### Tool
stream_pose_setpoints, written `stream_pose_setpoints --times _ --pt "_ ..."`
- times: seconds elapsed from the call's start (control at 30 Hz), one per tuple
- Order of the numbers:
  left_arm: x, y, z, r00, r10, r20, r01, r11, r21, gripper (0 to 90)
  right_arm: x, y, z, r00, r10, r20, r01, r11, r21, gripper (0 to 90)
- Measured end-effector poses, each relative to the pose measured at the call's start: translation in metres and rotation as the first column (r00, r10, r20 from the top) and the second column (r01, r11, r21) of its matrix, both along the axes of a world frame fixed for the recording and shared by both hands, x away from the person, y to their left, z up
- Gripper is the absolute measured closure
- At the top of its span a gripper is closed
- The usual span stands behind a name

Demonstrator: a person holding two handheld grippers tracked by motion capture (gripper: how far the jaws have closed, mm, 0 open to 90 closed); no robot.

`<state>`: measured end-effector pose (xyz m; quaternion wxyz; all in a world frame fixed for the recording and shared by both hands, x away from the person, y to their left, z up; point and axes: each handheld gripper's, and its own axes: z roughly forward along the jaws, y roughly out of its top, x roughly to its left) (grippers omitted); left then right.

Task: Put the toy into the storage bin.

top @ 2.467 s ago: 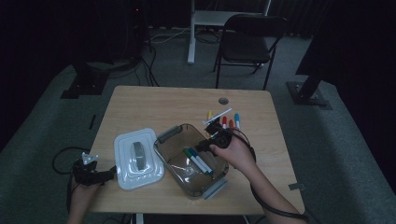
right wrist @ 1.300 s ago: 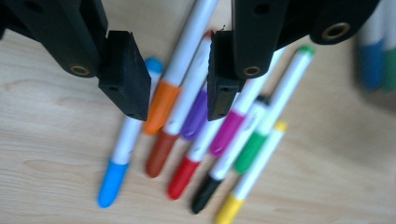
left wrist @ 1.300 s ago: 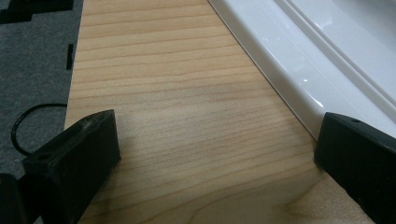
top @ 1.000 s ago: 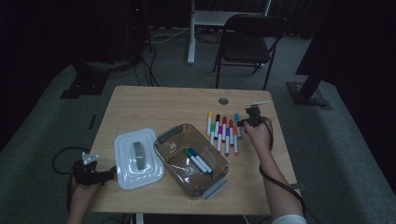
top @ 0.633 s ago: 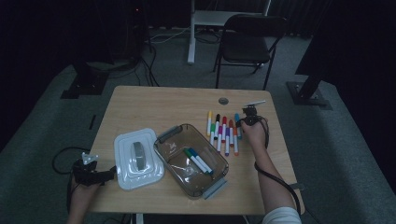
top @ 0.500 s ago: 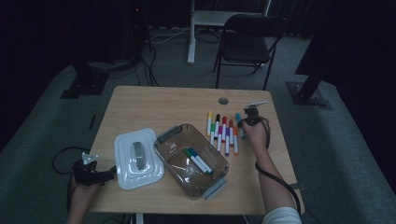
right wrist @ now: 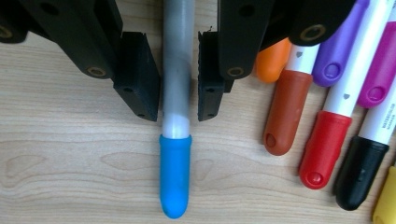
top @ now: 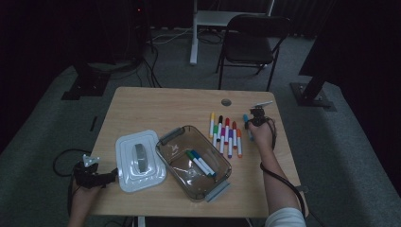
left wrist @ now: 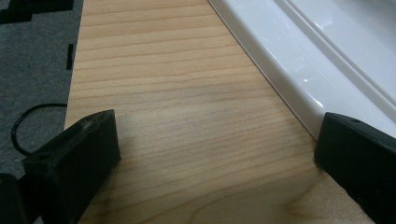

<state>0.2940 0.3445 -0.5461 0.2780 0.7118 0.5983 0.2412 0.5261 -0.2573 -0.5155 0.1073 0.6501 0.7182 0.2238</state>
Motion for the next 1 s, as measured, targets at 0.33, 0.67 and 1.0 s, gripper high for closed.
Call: stream_pose_setpoints --times 0.33,0.67,1.0 --pt "0.0 0.0 0.0 1.0 0.0 0.0 0.0 1.0 0.0 0.6 -0.004 -0.002 0.001 0.9991 -0.043 -0.006 0.043 0.999 -0.008 76.9" --pt "0.0 0.0 0.0 1.0 0.0 0.0 0.0 1.0 0.0 0.6 -0.025 -0.011 0.022 0.9995 -0.032 0.006 0.031 0.995 0.09 76.9" --pt "0.0 0.0 0.0 1.0 0.0 0.0 0.0 1.0 0.0 0.6 -0.051 -0.001 0.049 0.9968 0.037 0.071 -0.047 0.988 0.147 76.9"
